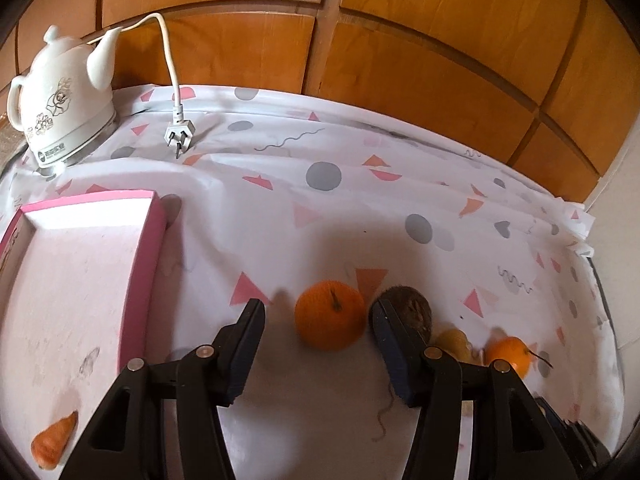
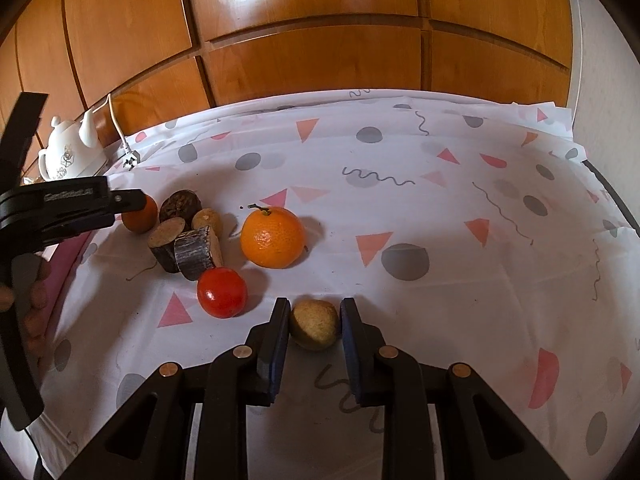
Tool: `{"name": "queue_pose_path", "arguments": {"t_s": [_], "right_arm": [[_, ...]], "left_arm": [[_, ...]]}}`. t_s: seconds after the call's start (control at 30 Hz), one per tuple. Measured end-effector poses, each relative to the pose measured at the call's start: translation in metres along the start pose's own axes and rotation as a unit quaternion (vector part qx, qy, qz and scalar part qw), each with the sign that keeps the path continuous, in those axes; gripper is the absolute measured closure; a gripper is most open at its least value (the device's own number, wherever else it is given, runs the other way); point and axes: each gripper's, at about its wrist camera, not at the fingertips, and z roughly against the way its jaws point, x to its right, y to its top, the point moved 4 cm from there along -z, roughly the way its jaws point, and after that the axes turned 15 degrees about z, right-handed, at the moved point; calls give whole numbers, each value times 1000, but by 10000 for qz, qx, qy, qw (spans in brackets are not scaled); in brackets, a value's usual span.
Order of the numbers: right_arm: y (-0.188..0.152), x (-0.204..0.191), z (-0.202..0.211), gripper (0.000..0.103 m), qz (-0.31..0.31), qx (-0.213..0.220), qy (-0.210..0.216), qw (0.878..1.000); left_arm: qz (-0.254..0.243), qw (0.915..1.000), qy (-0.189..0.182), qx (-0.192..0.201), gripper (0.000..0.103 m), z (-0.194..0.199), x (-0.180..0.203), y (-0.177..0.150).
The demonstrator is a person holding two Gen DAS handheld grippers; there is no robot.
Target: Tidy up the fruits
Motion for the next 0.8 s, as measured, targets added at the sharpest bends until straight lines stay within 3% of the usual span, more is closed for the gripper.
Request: {"name": "queue_pose_path", "arguments": {"t_s": [0.03, 0.13, 0.43, 0.67, 0.8], "right_arm": [[0, 0, 0, 78, -4, -4, -4, 10000], [0, 0, 0, 78, -2, -5, -5, 10000], [0, 0, 0, 78, 7, -27, -16, 10000], [1, -2, 0, 78, 58, -67, -83, 9999], [1, -3, -1, 78, 111, -102, -148, 9998]], "left_arm": [[2, 10000, 3, 0, 46, -2, 1, 1], [84, 9997, -137, -174, 63, -12, 2, 0], [-56, 9995, -197, -232, 64, 15, -3, -31], [-655, 9976, -229, 11, 64, 51, -3, -84], [-792, 9967, -155, 110, 64, 47, -4, -92]]}}
